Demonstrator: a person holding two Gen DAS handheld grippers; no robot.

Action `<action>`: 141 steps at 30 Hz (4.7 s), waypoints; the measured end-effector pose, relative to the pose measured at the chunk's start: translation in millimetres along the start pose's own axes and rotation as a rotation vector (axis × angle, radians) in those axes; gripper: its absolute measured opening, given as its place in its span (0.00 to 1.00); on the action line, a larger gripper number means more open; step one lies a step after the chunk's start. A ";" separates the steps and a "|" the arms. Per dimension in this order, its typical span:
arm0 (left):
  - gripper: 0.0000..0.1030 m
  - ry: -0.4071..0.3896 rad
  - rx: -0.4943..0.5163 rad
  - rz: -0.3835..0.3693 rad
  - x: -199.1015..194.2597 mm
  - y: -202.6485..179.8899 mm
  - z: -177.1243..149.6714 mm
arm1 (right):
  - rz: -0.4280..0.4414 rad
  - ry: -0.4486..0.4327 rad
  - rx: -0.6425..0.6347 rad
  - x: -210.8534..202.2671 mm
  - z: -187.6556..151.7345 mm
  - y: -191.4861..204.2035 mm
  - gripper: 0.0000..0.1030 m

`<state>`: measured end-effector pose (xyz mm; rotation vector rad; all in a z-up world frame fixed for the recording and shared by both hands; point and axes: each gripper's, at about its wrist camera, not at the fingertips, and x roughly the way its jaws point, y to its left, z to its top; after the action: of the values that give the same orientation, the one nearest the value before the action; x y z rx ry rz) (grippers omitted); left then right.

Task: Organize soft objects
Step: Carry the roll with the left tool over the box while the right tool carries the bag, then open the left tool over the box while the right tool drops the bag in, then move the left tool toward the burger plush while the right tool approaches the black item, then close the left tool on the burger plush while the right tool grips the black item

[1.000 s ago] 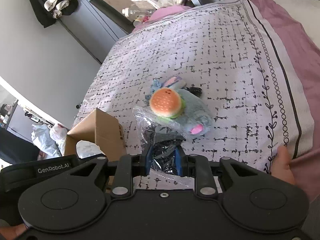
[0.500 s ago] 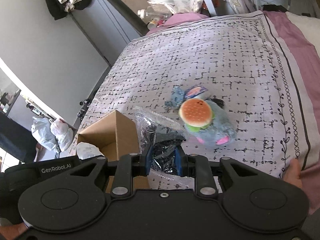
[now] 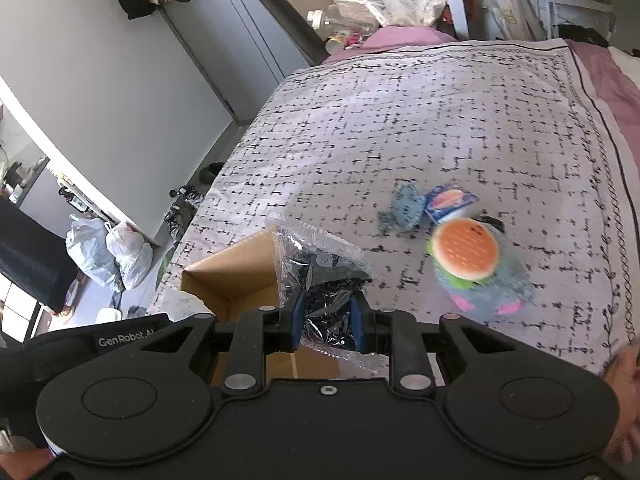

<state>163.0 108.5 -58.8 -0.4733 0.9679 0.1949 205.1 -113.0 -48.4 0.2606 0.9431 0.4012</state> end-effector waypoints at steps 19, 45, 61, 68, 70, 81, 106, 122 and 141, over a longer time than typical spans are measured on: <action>0.29 0.054 -0.071 0.030 46.5 50.4 43.9 | 0.019 0.069 -0.042 50.5 19.4 54.7 0.23; 0.49 0.029 -0.137 0.036 19.3 83.2 48.9 | 0.064 0.092 -0.031 76.9 19.8 77.4 0.66; 0.66 0.022 -0.085 0.046 7.9 45.4 36.1 | 0.027 0.074 -0.017 29.8 18.0 13.9 0.66; 0.71 0.024 -0.058 0.053 4.2 21.2 29.5 | 0.023 0.059 -0.001 12.8 21.2 -12.1 0.66; 0.72 0.023 -0.052 0.056 3.3 14.6 27.7 | 0.025 0.052 0.004 7.8 22.6 -20.5 0.67; 0.73 0.027 -0.019 0.052 5.7 -26.3 13.2 | 0.024 0.029 0.042 -13.9 29.7 -69.2 0.67; 0.73 0.006 0.063 0.036 26.3 -121.0 5.0 | 0.016 0.003 0.132 -13.3 68.6 -158.6 0.66; 0.72 0.020 0.075 0.049 67.1 -174.3 -7.4 | 0.099 0.089 0.267 41.8 57.2 -211.8 0.61; 0.65 0.085 -0.020 0.097 129.9 -188.9 -23.3 | 0.182 0.200 0.456 99.9 53.9 -239.8 0.58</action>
<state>287.4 -75.3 -120.9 -0.4563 1.0735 0.2744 354.1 -286.0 -183.5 0.7364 1.2076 0.3793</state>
